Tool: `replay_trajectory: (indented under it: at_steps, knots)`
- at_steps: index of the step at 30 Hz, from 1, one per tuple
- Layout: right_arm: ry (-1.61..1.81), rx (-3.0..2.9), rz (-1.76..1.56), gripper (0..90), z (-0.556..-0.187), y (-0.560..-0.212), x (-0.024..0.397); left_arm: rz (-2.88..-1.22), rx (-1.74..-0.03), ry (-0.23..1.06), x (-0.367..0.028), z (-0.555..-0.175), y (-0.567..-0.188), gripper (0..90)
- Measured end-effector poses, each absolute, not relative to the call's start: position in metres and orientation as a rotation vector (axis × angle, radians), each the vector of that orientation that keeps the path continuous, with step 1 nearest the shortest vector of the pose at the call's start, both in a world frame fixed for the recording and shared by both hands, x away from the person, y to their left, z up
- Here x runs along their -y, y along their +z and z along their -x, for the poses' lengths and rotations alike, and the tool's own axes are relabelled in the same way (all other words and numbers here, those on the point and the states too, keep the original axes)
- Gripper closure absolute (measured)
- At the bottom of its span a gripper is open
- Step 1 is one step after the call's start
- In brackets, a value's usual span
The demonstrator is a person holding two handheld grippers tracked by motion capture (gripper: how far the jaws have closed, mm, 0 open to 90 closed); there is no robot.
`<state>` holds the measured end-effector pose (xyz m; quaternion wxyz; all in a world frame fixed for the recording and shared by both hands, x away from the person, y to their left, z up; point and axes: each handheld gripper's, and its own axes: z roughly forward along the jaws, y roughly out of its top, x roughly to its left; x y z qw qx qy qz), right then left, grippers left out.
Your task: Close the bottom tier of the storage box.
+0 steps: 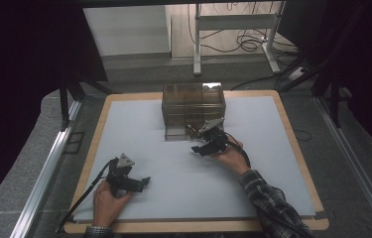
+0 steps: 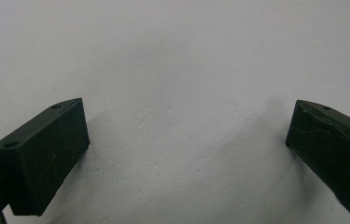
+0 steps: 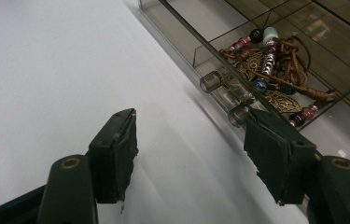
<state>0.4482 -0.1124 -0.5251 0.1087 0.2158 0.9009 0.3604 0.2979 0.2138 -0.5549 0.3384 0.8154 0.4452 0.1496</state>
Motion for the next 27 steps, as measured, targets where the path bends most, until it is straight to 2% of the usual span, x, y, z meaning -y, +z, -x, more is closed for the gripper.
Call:
replay_trajectory:
  at_steps: [27]
  knots:
    - [1.071,-2.644,-0.638,33.9,-0.459,-0.526,0.109,-2.123,-1.161,0.390,-0.214,-0.298,-0.555,0.0]
